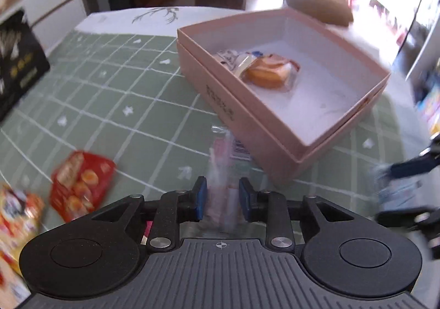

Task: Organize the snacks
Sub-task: 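Close left gripper on the pink-striped bar while right gripper grasps the brown barcode bar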

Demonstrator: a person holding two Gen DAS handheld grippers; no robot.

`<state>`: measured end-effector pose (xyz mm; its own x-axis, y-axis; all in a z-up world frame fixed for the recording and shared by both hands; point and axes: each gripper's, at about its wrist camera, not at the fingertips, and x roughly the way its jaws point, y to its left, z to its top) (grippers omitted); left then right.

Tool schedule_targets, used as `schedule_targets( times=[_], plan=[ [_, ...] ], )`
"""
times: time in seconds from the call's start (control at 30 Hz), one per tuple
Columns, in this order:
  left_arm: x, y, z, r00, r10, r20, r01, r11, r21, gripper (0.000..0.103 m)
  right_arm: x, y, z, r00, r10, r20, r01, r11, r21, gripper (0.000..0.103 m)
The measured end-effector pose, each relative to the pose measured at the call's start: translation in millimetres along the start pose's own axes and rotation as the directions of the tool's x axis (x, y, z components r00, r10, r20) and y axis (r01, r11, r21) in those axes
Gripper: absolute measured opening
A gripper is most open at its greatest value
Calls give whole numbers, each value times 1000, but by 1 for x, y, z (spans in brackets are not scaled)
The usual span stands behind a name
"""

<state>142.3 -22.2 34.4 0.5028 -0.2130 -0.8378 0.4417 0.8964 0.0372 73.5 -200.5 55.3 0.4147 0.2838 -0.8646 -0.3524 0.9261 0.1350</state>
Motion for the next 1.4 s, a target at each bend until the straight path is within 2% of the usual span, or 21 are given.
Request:
schedule_targets(
  times=[0.07,0.13,0.17,0.2,0.23,0.33,0.37,0.43,0.53,0.73,0.9,0.97,1.03,1.07,1.23,1.4],
  plan=[
    [4,2,4,1000,9,-8,-9,1000,16,42,-7,-9,-7,1000,5,18,-5,1000,10,60],
    [7,9,6,1000,-10,-27,10,1000,-23,43,-10,-12,-13,999,-8,33,8,1000,0,60],
    [8,10,7,999,-34,-39,32,999,-40,42,-12,-12,-16,999,-19,40,20,1000,-15,60],
    [9,9,7,995,-72,-62,70,997,-44,47,-13,-10,-18,999,-27,45,28,999,-28,60],
    [10,5,5,991,-95,-90,92,995,-32,51,-14,-9,-20,999,-29,46,30,999,-37,60],
    [2,-14,-9,995,-66,-74,72,994,86,55,-17,-9,-24,999,-11,39,12,999,-35,60],
    [0,-13,-13,995,-70,-70,74,995,63,54,-19,-9,-26,999,-8,40,10,999,-33,60],
    [-5,-5,-20,997,-66,-44,65,998,-16,47,-23,-9,-29,999,-14,44,16,999,-29,61],
    [-13,1,-33,997,-75,-23,71,989,-130,46,-25,-5,-32,999,-10,40,12,999,-30,61],
    [-46,-8,-77,995,-101,-3,97,956,-277,45,-24,24,-43,999,46,3,-46,995,-90,63],
    [-70,-3,-114,994,-112,17,110,913,-393,45,-5,63,-47,997,71,-27,-75,983,-168,63],
    [-79,-6,-126,994,-107,20,105,910,-401,45,5,76,-45,998,51,-22,-54,981,-188,64],
    [-86,-10,-135,995,-99,24,100,908,-407,45,9,86,-43,1000,-9,-4,8,981,-194,60],
    [-89,-13,-139,995,-96,23,97,907,-410,45,10,88,-42,1000,-29,-3,28,981,-191,55],
    [-90,-28,-139,999,-49,10,50,926,-375,47,7,72,-41,997,-78,-21,75,989,-124,52],
    [-83,-38,-131,999,-27,28,35,939,-343,46,2,56,-48,994,-105,-4,105,993,-61,52]
  ],
)
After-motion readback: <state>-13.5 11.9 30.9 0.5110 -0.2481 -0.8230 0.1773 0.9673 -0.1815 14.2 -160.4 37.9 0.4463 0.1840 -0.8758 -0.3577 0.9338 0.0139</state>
